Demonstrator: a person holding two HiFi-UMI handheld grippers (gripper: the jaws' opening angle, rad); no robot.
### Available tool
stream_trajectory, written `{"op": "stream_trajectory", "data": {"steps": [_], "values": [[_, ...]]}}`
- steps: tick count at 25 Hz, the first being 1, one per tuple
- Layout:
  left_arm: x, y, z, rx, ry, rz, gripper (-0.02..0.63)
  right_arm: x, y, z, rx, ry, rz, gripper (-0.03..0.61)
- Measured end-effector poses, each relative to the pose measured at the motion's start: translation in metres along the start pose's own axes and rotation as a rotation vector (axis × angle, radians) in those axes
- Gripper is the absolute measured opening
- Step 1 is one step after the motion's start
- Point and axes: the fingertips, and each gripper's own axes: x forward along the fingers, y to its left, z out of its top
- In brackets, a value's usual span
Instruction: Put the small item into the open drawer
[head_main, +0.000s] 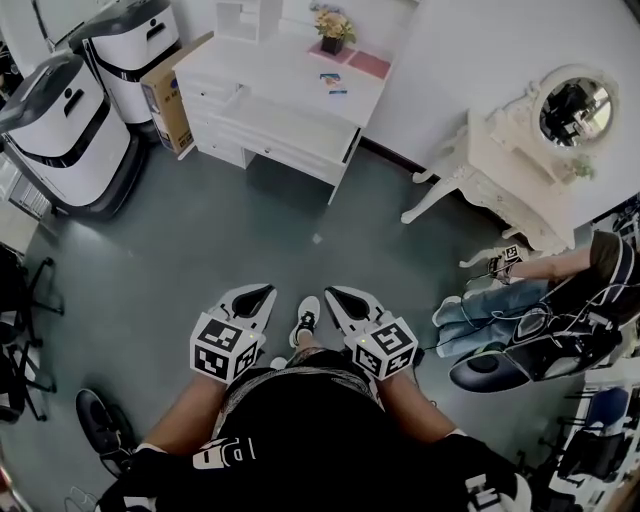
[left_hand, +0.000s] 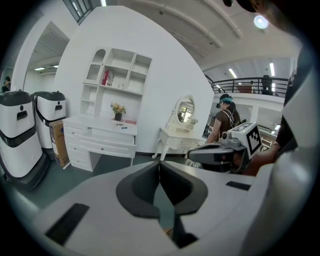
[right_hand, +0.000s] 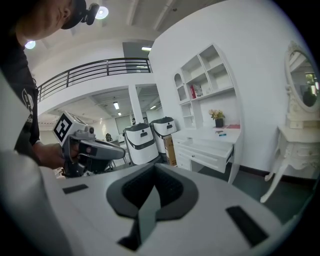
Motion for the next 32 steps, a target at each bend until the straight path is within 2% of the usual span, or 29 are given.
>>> {"op": "stream_trajectory", "data": {"steps": [6,12,22,27,32], "values": [[0.028,0.02,0.017,0.002,0.015,-0.006,0.015,0.025,-0.028,0.012,0.02,-0.01,-0.002,0.008],[0.066,0.041,0.047,0.009,0.023,0.001,0.015,0.055,-0.076,0.036,0.061,-0.025,-0.005,0.008],[0.141,0.083,0.104,0.006,0.02,0.05,0.015,0.101,-0.164,0.077,0.067,-0.036,0.014,0.008],[0.184,0.089,0.127,0.023,0.041,0.039,0.015,0.121,-0.198,0.09,0.083,-0.033,0.039,0.008],[0.225,0.095,0.156,0.039,0.021,0.039,0.015,0.132,-0.239,0.101,0.074,-0.032,0.041,0.008]]}}
